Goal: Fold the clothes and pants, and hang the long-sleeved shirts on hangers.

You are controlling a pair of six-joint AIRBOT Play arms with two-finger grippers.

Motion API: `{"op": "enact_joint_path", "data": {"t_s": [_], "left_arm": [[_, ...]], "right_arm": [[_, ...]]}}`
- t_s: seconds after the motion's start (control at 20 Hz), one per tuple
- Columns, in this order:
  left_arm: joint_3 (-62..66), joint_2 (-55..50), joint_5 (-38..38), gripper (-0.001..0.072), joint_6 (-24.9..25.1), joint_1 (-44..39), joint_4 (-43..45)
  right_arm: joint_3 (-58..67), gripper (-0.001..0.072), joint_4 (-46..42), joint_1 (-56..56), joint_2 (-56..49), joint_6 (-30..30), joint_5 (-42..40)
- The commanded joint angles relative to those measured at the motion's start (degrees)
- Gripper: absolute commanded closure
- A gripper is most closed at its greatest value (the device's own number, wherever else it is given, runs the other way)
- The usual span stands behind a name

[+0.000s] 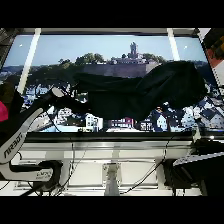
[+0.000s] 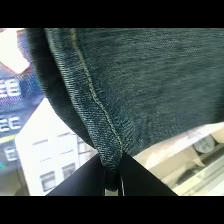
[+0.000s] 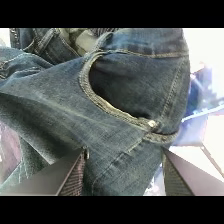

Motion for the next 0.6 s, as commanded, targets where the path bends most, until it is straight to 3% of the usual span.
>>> {"op": "enact_joint_path", "data": {"t_s": [0.0,0.15,0.2,0.3,0.55], "left_arm": [[0.09,6.64,-0.15,0.069,-3.78,-0.07,8.85],[0.07,15.74,-2.73,0.0689,-20.94,-0.11,33.99],[0.07,18.05,-4.37,0.0689,-23.89,-0.11,39.36],[0.07,21.46,-7.19,0.0689,-24.41,-0.09,43.3],[0.04,22.75,-9.46,0.0688,-24.39,-0.42,43.08]], "right_arm": [[-0.92,0.0185,-1.49,-0.22,-0.46,2.89,1.09],[-1.16,0.0184,-1.62,1.4,-3.06,4.46,2.67],[-1.16,0.0179,-2.78,2.47,-3.78,4.63,2.49],[-1.14,0.0046,-7.06,4.61,-4.68,7.67,0.07],[-1.14,0.0047,-10.25,9.14,-5.31,10.47,-8.15]]}}
